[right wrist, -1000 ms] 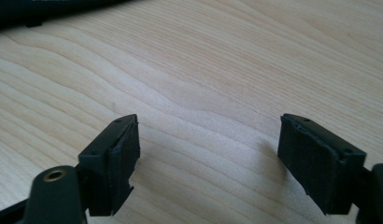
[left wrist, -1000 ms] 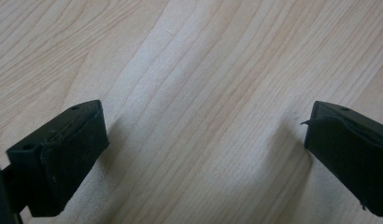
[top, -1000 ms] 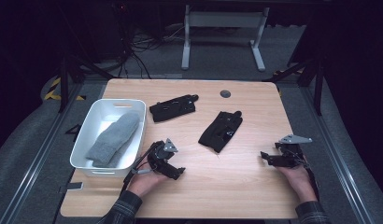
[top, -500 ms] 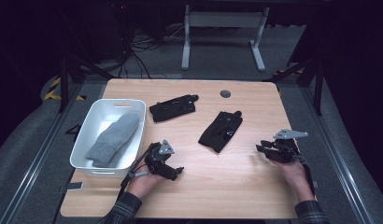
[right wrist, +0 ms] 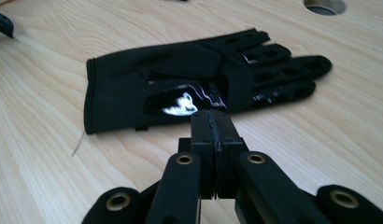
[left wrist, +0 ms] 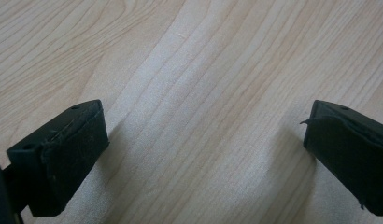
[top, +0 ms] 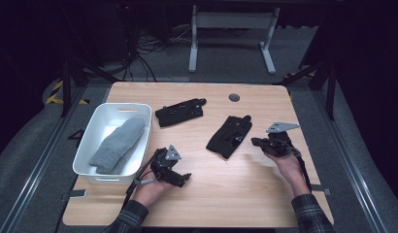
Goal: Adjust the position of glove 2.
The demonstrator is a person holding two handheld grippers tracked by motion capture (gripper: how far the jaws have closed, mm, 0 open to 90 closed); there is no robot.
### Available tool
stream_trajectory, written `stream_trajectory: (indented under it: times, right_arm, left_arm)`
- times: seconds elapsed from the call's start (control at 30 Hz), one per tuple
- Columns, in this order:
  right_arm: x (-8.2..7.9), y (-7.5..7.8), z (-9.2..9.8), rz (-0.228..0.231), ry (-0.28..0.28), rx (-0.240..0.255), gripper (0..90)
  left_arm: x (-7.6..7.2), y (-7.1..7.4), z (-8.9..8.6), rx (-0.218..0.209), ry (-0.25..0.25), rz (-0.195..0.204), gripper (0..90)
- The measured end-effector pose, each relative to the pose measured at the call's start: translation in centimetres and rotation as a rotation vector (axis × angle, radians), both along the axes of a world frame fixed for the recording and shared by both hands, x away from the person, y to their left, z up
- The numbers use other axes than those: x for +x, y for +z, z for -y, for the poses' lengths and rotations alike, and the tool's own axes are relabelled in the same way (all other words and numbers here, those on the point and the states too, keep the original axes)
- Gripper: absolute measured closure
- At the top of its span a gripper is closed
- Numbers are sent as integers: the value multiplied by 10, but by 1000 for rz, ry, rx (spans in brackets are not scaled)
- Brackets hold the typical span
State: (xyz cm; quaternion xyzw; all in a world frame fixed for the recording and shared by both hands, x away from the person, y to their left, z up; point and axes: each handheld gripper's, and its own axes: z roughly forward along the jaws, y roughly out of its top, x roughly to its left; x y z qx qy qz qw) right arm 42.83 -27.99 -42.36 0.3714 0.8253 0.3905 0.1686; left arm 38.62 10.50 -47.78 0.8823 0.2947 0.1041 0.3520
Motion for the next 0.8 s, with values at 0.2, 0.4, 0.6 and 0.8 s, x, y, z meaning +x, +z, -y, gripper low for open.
stream_trajectory:
  times: [0.2, 0.4, 0.6, 0.8]
  right_arm:
    - [19, -5, -19, -14, 21, 9, 900]
    - [33, -13, -35, -30, 31, 20, 900]
    - [44, -30, -49, -77, 45, -50, 900]
    - [39, -35, -45, -82, 45, -29, 900]
  left_arm:
    - [1, 0, 0, 2, -7, -1, 1]
    - [1, 0, 0, 2, -7, -1, 1]
    - [1, 0, 0, 2, -7, 0, 1]
    - [1, 0, 0, 1, -8, -1, 1]
